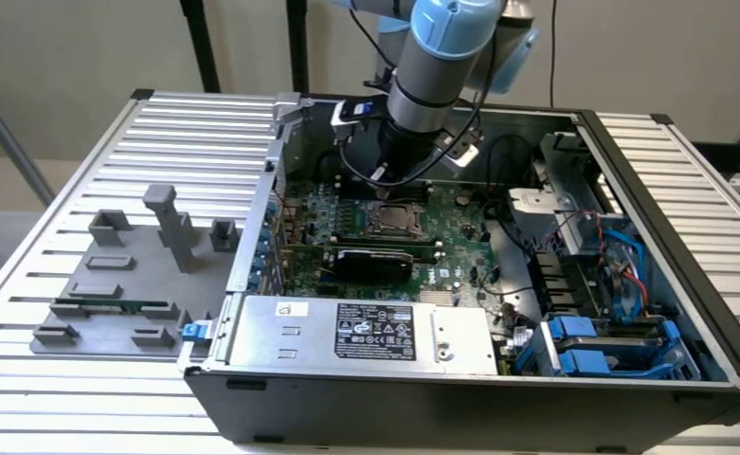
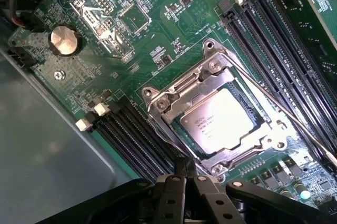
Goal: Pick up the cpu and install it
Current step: 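Install the first cpu locking lever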
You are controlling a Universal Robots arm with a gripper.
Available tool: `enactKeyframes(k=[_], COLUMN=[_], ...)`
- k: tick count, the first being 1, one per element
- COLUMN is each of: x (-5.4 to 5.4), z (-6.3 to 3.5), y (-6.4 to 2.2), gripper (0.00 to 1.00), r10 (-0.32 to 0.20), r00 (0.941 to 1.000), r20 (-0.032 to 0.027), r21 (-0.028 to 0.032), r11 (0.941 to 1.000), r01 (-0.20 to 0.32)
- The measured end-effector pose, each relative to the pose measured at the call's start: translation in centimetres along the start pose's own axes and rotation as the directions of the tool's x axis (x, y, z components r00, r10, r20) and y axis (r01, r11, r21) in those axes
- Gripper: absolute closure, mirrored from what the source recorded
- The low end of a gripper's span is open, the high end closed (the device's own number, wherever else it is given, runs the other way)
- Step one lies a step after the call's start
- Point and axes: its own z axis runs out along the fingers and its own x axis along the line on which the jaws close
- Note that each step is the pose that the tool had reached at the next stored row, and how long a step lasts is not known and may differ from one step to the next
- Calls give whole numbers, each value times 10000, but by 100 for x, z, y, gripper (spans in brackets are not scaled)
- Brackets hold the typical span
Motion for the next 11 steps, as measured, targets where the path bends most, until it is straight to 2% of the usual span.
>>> enactKeyframes(k=[9,11], x=[75,89], z=[26,24], y=[37,53], gripper=[89,89], r10=[19,27], r00=[10000,9999], r20=[82,118], r21=[-67,-93], r11=[10000,10000], r01=[-18,-25])
